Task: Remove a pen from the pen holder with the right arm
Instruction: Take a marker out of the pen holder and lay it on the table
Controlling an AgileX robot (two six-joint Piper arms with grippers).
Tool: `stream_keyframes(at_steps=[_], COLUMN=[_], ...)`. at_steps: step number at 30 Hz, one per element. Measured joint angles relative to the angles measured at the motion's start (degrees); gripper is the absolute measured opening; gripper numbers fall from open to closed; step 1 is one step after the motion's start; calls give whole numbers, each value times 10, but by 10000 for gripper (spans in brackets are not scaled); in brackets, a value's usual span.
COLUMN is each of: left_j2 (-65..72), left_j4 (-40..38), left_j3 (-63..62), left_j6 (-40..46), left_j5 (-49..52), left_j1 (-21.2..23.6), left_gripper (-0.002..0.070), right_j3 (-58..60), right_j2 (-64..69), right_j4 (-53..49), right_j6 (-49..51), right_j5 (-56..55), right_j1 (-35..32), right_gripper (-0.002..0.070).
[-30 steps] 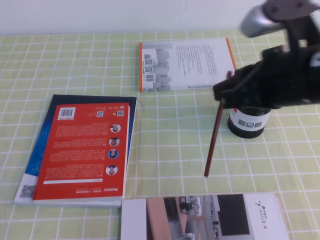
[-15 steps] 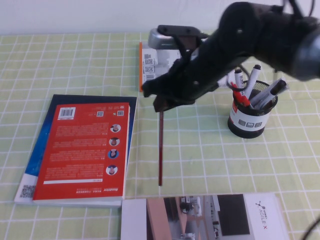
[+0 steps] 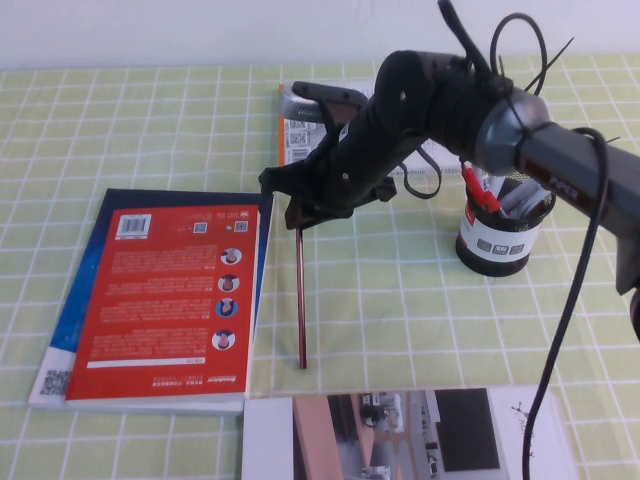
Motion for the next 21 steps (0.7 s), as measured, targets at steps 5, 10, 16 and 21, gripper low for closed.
stream_keyframes(at_steps=[5,10,16,21], left_j2=[0,0,0,0], left_j4=[0,0,0,0], left_j3=[0,0,0,0], left_j6=[0,0,0,0], left_j5=[0,0,0,0], left_j1=[0,0,0,0], left_gripper=[-5,-5,-5,-5], right_j3=[-2,-2,-2,1], right_j2=[18,25,27,7], right_j4=[6,-14,-23,-51], right_j6=[4,2,1,1], right_j5=[-22,-21,-18,11], right_j1=[-3,-5,-5,-5], right_gripper=[19,88,270,304])
